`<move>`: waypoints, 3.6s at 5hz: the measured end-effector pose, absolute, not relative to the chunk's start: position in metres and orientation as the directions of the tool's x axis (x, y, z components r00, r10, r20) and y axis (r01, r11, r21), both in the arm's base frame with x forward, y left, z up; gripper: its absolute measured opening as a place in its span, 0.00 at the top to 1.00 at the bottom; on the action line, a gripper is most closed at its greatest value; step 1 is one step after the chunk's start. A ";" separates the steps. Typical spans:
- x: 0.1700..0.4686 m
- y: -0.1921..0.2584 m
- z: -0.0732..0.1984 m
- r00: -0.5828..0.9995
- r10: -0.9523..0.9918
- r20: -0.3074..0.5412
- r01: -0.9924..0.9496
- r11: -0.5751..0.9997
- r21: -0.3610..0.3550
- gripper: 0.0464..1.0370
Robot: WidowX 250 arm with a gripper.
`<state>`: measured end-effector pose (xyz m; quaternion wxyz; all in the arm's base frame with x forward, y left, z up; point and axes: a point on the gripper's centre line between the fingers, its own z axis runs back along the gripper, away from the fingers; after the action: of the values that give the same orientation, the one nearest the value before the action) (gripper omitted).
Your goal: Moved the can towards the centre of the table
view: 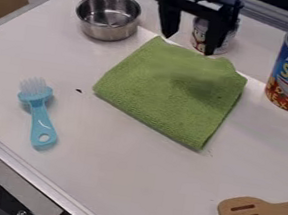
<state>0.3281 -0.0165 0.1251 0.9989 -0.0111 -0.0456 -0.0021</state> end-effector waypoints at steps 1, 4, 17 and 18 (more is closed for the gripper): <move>0.351 -0.025 0.139 0.992 0.021 0.121 -0.018 0.999 -0.029 0.04; 0.413 -0.074 0.152 0.955 0.121 0.273 -0.120 0.993 -0.019 0.04; 0.401 -0.142 0.104 0.997 -0.073 0.031 0.074 0.997 -0.028 0.04; 0.394 -0.142 0.102 0.999 -0.045 -0.031 0.043 0.998 -0.051 0.04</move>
<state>0.3938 -0.1424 0.1018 0.9993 -0.0253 0.0158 -0.0220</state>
